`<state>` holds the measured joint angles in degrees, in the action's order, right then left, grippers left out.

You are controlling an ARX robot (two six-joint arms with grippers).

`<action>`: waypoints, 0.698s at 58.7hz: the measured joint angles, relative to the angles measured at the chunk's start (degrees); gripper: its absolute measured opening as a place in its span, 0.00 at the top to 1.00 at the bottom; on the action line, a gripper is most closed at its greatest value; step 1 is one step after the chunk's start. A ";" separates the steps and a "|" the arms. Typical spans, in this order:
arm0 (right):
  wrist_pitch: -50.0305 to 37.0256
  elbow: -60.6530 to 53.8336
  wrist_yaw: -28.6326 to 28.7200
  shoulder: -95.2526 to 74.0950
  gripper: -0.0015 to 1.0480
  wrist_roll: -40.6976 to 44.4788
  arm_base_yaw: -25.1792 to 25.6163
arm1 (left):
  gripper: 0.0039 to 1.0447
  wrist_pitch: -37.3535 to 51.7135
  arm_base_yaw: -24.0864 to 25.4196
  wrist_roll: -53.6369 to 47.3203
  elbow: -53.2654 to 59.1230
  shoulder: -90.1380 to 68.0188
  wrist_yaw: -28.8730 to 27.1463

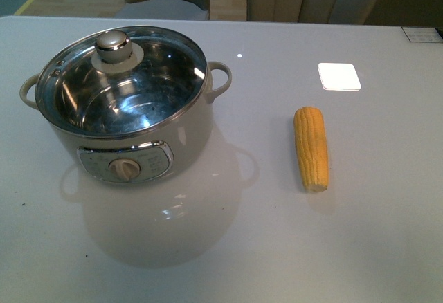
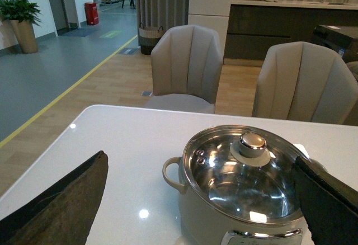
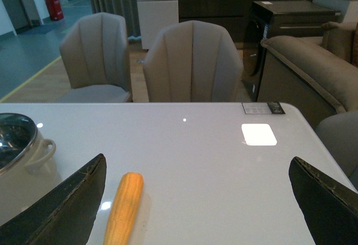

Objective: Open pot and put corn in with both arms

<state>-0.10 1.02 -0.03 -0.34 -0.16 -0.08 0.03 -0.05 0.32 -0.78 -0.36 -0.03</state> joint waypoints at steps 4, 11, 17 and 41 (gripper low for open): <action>0.00 0.00 0.00 0.00 0.08 0.00 0.00 | 0.06 0.00 0.00 0.00 0.00 0.00 0.00; 0.00 0.00 0.00 0.00 0.08 0.00 0.00 | 0.06 0.00 0.00 0.00 0.00 0.00 0.02; 0.00 0.00 0.00 0.00 0.08 0.00 0.00 | 0.06 0.00 0.00 0.00 0.00 0.00 0.00; 0.00 0.00 0.00 0.00 0.08 0.00 0.00 | 0.06 0.00 0.00 0.00 0.00 0.00 0.00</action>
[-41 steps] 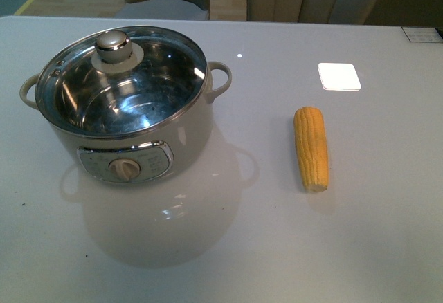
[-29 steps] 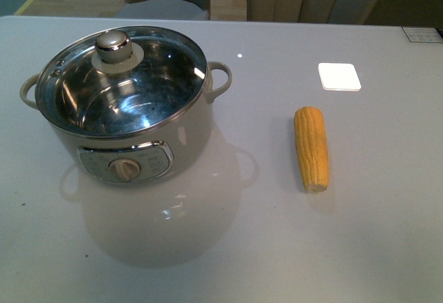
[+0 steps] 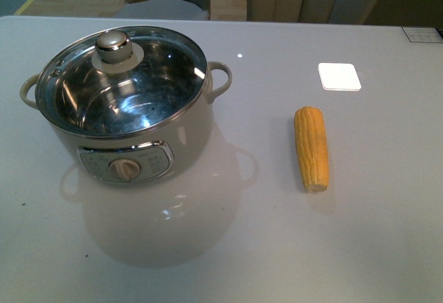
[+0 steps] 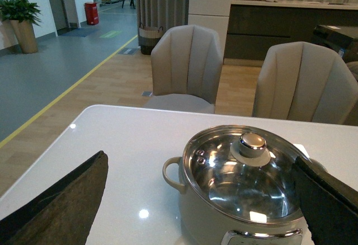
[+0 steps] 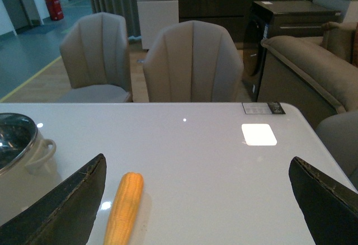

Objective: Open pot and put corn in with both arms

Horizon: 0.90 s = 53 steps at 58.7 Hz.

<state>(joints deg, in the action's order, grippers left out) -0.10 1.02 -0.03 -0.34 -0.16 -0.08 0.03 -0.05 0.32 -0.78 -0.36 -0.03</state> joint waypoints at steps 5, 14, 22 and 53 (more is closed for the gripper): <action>0.00 0.00 0.00 0.00 0.08 0.00 0.00 | 0.06 0.00 0.00 0.00 0.00 0.00 0.00; 0.00 0.00 0.00 0.00 0.08 0.00 0.00 | 0.06 -0.44 0.00 0.20 -0.13 -0.26 0.09; 0.00 0.00 0.04 0.02 0.08 0.00 0.00 | 0.06 -24.04 -1.55 10.08 -10.45 -19.43 -1.92; 0.00 0.00 0.02 0.02 0.08 0.00 0.00 | 0.06 9.27 -3.34 5.33 -28.79 -65.31 4.20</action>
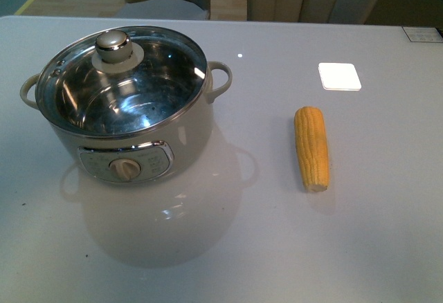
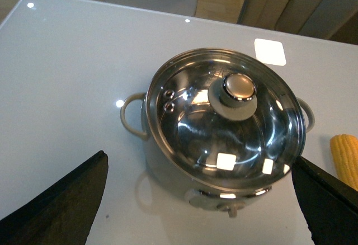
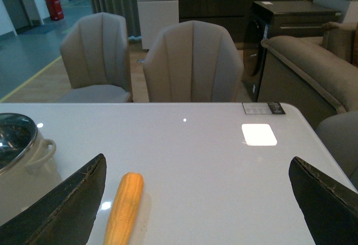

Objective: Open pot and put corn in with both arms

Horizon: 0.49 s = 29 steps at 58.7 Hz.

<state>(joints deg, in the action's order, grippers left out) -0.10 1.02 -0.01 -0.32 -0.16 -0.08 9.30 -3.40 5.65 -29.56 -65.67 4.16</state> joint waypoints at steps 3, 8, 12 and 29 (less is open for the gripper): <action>0.00 0.00 -0.02 0.00 0.08 0.00 0.00 | 0.06 2.05 -0.17 -1.66 -2.99 -5.22 0.37; 0.00 0.00 0.00 0.00 0.08 0.00 0.00 | 0.06 4.00 -0.44 -4.13 -7.78 -12.66 1.05; 0.00 0.00 0.00 0.00 0.08 0.00 0.00 | 0.06 4.59 -0.70 -5.86 -11.74 -18.25 1.38; 0.00 0.00 0.00 0.00 0.08 0.00 0.00 | 0.06 5.01 -2.51 -8.90 -22.64 -32.61 2.29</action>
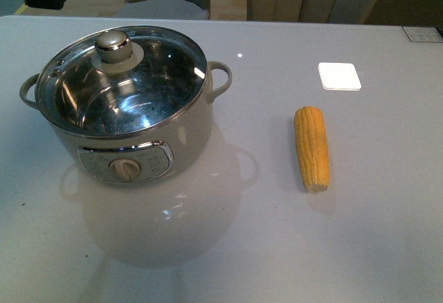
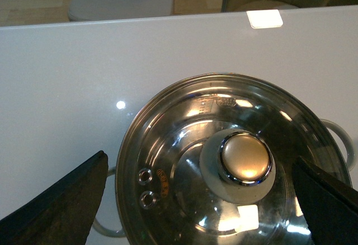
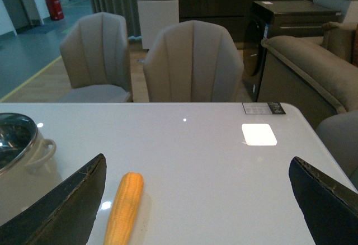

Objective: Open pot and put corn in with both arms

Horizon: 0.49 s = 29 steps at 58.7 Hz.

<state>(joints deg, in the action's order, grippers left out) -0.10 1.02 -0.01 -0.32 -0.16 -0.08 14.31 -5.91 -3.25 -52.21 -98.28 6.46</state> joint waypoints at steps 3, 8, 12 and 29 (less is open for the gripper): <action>0.00 0.00 0.00 0.00 0.08 0.00 0.00 | 0.06 0.04 -0.44 -0.24 -1.55 -2.03 -0.07; 0.00 0.00 0.00 0.00 0.08 0.00 0.00 | 0.06 0.04 -1.25 -0.42 -3.72 -5.03 -0.35; 0.00 0.00 0.00 0.00 0.08 0.00 0.00 | 0.06 -0.63 -2.32 -0.46 -6.19 -8.07 -0.68; 0.00 0.00 0.00 0.00 0.08 0.00 0.00 | 0.06 -3.69 -4.96 0.81 -12.81 -14.36 -0.50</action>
<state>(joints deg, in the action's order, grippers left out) -0.10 1.02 -0.01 -0.32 -0.16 -0.08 10.61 -10.87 -2.44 -65.01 -112.64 5.96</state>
